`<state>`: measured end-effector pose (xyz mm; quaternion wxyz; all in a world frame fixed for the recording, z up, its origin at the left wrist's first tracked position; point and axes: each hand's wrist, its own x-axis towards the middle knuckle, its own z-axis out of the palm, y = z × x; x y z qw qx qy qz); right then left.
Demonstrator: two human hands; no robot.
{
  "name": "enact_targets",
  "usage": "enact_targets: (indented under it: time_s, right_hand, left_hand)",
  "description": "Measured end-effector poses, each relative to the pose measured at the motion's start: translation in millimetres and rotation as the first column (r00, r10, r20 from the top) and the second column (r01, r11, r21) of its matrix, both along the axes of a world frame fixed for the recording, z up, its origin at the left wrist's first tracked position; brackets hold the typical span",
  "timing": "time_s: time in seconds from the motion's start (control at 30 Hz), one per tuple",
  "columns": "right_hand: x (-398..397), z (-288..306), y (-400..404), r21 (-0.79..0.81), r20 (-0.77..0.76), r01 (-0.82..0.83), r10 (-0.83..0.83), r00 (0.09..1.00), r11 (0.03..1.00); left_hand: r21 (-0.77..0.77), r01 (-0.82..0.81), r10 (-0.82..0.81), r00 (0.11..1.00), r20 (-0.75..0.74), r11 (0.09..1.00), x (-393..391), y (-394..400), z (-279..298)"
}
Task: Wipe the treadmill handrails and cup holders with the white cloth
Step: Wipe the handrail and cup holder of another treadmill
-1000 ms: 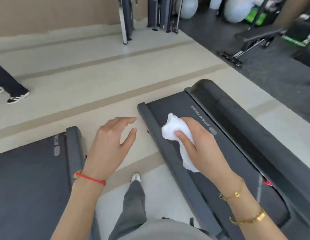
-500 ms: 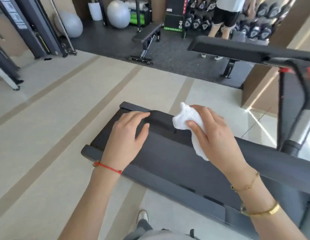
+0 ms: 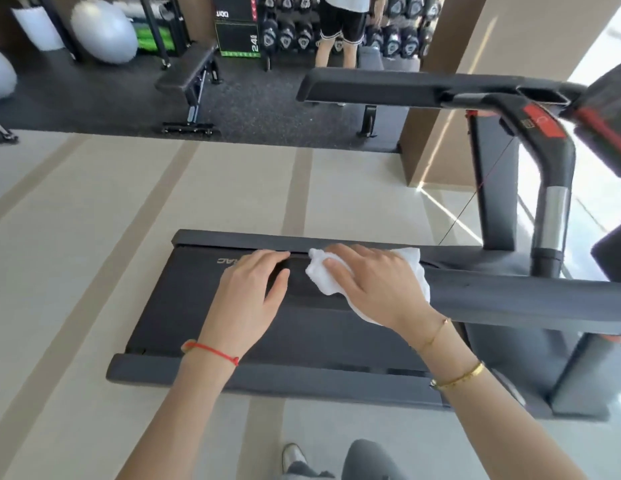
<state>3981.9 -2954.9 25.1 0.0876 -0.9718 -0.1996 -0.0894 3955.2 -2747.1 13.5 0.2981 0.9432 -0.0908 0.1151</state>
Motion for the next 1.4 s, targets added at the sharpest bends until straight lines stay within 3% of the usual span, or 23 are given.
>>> enact_targets:
  time_s: [0.13,0.3,0.43,0.57,0.67,0.77,0.87,0.97,1.03,1.1,1.2,1.3,1.4]
  right_hand:
    - [-15,-5,-33,0.125,0.043,0.012,-0.018,0.999,0.992]
    - [-13,-4,-25,0.11,0.022,0.109,-0.112,0.993,0.988]
    - [-14,-14,15,0.102,0.106,0.014,-0.025,0.994,0.995]
    - [-25,-25,-27,0.048,0.214,-0.068,0.057,0.975,0.996]
    - [-25,-24,-49,0.076,0.258,0.025,-0.044,0.965,0.997]
    - [-18,-24,-17,0.129,0.256,0.066,-0.098,0.962,0.989]
    - [-18,-33,18,0.121,0.26,0.018,-0.049,0.964,0.993]
    - [-21,-35,-2,0.034,0.315,-0.059,0.045,0.948,0.998]
    - [-26,-34,-28,0.006,0.298,-0.033,0.03,0.954,0.999]
    - [-26,-28,-41,0.075,0.28,0.058,-0.077,0.957,0.995]
    - [-11,-13,-15,0.129,0.173,0.178,-0.199,0.965,0.975]
    - [2,-7,29,0.047,0.036,0.11,-0.112,0.993,0.993]
    - [-3,-15,27,0.103,0.119,-0.026,0.014,0.993,0.994]
  left_hand:
    - [-0.034,0.029,-0.029,0.999,-0.015,0.999,4,2,-1]
    - [-0.065,0.073,-0.073,0.997,0.001,0.995,7,7,-1]
    - [-0.096,0.095,-0.093,0.995,0.024,0.991,7,10,-4]
    - [-0.127,0.093,-0.09,0.995,0.033,0.987,6,13,-7]
    - [-0.15,0.091,-0.087,0.996,0.032,0.985,6,13,-8]
    - [-0.158,0.09,-0.086,0.996,0.032,0.983,7,13,-9]
    - [-0.173,0.095,-0.092,0.995,0.028,0.98,7,13,-10]
    - [-0.174,0.089,-0.084,0.996,0.032,0.981,8,14,-10]
    - [-0.172,0.096,-0.091,0.995,0.033,0.98,9,14,-11]
    - [-0.183,0.106,-0.102,0.994,0.028,0.977,10,16,-11]
    - [-0.191,0.116,-0.114,0.993,0.024,0.975,10,18,-11]
    - [-0.215,0.102,-0.098,0.995,0.025,0.971,11,18,-14]
    - [-0.223,0.094,-0.092,0.996,0.02,0.97,11,19,-16]
